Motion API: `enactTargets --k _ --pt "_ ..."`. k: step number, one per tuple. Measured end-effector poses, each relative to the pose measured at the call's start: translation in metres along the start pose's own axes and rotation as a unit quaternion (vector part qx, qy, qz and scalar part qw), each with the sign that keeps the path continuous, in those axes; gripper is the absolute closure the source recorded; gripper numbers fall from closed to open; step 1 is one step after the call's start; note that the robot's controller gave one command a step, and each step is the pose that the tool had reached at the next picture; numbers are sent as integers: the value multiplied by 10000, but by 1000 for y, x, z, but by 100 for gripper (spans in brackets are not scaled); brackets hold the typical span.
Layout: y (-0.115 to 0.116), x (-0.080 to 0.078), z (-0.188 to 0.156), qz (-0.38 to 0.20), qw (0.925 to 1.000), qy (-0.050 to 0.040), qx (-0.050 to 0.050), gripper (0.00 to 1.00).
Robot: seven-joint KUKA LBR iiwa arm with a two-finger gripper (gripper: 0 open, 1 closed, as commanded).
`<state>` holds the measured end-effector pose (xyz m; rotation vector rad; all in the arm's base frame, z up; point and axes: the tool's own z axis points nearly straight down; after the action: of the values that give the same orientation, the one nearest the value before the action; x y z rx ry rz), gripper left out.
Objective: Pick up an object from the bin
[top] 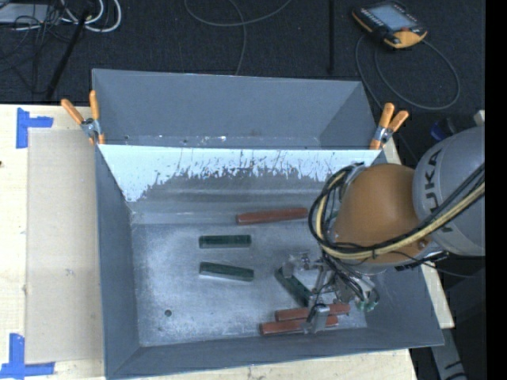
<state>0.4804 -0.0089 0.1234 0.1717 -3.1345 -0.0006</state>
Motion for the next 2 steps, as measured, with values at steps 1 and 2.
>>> enactTargets --k 1,2 --pt "43 -22 10 456 9990 -11 0 0" --pt "2 -8 33 815 9967 -6 -6 0"
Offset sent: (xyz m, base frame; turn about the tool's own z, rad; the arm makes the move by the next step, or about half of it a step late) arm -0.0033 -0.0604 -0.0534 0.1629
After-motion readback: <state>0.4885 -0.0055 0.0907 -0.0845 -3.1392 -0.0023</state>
